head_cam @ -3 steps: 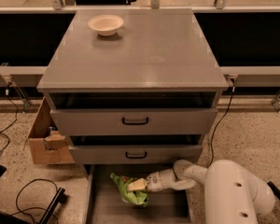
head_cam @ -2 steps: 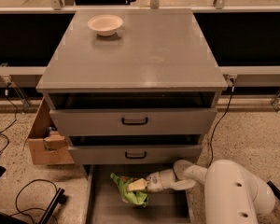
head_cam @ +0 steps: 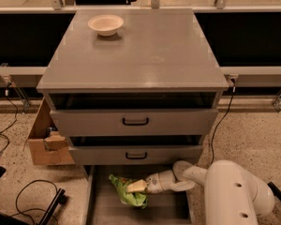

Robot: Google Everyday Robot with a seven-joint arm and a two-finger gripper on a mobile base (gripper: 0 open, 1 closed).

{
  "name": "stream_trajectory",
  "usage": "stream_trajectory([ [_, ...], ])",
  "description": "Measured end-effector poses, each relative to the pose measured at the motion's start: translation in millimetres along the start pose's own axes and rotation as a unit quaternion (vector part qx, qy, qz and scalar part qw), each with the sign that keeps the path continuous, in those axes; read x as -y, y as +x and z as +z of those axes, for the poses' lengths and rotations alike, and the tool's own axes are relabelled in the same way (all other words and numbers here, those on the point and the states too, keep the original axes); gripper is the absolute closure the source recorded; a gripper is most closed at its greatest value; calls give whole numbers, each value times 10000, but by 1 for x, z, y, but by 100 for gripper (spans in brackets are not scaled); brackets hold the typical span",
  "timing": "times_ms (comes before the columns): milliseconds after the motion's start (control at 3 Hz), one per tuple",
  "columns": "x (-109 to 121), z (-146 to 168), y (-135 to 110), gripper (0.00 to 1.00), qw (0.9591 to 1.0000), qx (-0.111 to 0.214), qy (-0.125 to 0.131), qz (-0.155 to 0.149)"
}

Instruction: Place green rice chip bag into bottom drawer

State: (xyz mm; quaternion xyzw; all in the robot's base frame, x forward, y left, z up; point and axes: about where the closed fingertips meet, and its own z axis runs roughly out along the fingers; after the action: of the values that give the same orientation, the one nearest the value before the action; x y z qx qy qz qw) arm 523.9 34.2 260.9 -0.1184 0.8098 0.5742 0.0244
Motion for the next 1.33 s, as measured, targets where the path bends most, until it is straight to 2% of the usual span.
stream_trajectory([
  [333,-1,2,1,13,10000,-17,-14,4],
  [667,-1,5,2,0,10000,-31,-25,7],
  [1000,-1,5,2,0,10000,-32,-26,7],
  [1333,-7,3,18,0,10000,-49,37,-77],
])
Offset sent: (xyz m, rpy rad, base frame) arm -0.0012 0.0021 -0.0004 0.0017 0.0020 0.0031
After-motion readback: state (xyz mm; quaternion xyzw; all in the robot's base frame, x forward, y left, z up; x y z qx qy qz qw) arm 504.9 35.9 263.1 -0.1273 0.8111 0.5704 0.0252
